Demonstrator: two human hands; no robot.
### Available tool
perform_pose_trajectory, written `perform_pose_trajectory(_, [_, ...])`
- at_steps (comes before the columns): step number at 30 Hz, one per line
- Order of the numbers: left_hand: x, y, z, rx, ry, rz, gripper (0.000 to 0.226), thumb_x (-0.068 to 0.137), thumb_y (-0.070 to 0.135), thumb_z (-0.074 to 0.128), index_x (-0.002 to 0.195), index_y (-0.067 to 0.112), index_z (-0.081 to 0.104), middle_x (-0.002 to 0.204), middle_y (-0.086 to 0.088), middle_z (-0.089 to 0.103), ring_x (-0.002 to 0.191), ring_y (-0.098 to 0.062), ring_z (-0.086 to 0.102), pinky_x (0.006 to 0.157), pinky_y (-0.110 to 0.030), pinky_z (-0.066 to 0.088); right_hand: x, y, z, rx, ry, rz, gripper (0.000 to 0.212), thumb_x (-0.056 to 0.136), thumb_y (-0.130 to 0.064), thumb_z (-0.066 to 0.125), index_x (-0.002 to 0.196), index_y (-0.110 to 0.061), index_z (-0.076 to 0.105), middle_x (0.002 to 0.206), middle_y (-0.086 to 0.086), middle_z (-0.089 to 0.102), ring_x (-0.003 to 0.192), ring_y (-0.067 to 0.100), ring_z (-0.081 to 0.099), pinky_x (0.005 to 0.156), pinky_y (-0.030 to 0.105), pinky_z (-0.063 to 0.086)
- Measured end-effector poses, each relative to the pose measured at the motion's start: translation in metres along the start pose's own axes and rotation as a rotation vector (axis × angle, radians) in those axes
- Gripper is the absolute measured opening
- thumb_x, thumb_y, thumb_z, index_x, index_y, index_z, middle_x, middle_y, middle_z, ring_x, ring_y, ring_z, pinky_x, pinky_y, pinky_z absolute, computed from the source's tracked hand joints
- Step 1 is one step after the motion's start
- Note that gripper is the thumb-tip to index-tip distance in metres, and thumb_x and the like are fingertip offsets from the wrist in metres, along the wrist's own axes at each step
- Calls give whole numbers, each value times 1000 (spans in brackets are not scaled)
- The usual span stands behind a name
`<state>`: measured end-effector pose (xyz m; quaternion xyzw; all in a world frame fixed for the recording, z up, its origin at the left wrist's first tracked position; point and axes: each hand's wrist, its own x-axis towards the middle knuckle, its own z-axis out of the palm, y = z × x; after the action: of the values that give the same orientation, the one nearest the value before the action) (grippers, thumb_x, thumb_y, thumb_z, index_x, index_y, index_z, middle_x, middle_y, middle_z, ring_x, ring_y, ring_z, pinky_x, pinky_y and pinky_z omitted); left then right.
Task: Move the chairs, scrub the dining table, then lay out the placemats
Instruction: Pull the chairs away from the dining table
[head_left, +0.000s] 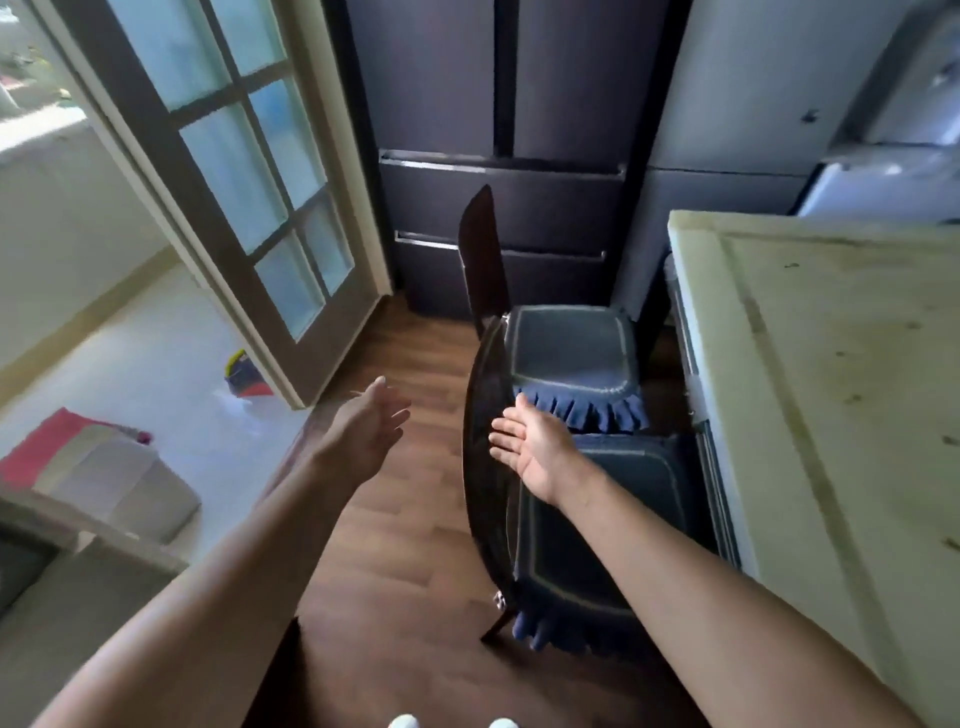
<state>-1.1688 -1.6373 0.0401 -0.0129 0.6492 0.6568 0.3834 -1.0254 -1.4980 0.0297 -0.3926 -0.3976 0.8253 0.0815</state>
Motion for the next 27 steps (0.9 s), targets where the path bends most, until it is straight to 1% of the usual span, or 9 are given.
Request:
perform_pose_trajectory(3, [22,0,25,39,-96,-22,31,101,35,36,87,18,57,78,4,69,81,-12,54,68,-24,36,2,14,-30,67,154,36,56,102,-37,34,143,1,32,146,21,38,133,35,40,107,43,36])
perform_pose_trajectory(8, [60,-4,53,218,-242,-69,26,101,29,40,90,16,59,88,3,55,76,-10,50,68,-22,41,-1,57,-53,194,399,102,52,102,-33,37,138,4,36,139,24,44,129,36,44,103,43,39])
perform_pose_trajectory(12, [82,-5,52,328,-306,-117,25,98,24,47,74,19,52,74,0,45,60,-12,40,57,-24,30,4,101,-38,328,563,169,39,98,-32,46,123,-2,51,111,18,61,99,34,62,82,41,53])
perform_pose_trajectory(14, [93,-7,48,379,-309,-142,26,95,24,51,70,21,45,66,0,36,52,-13,32,50,-25,25,20,134,-41,365,644,221,39,93,-37,53,121,-9,51,124,12,55,95,36,63,82,39,51])
perform_pose_trajectory(16, [103,-10,47,410,-334,-165,25,94,20,53,70,20,47,57,2,40,44,-11,37,44,-23,28,49,173,-47,465,690,303,46,83,-46,58,118,-16,51,134,4,48,70,29,63,83,32,49])
perform_pose_trajectory(20, [111,-19,53,452,-399,-176,20,96,18,50,76,20,53,61,3,51,45,-9,47,40,-15,37,31,158,-14,702,663,336,7,90,-17,48,83,-16,49,74,3,54,58,14,42,58,19,33])
perform_pose_trajectory(22, [117,-24,58,459,-421,-179,17,96,16,48,81,21,53,62,5,58,51,-8,52,50,-21,39,30,155,-9,715,685,366,21,93,-7,41,74,-12,50,61,3,52,56,15,36,69,21,39])
perform_pose_trajectory(24, [123,-29,62,445,-424,-190,14,96,12,48,87,22,53,69,5,61,51,-6,60,56,-24,45,34,157,-8,784,663,348,23,98,-7,38,81,-5,54,71,8,54,61,17,42,103,35,41])
perform_pose_trajectory(27, [129,-35,65,467,-458,-204,28,90,0,51,106,23,53,81,2,62,57,-11,64,50,-25,52,43,163,-3,855,652,358,18,99,-13,44,91,0,53,71,15,46,76,27,55,109,48,34])
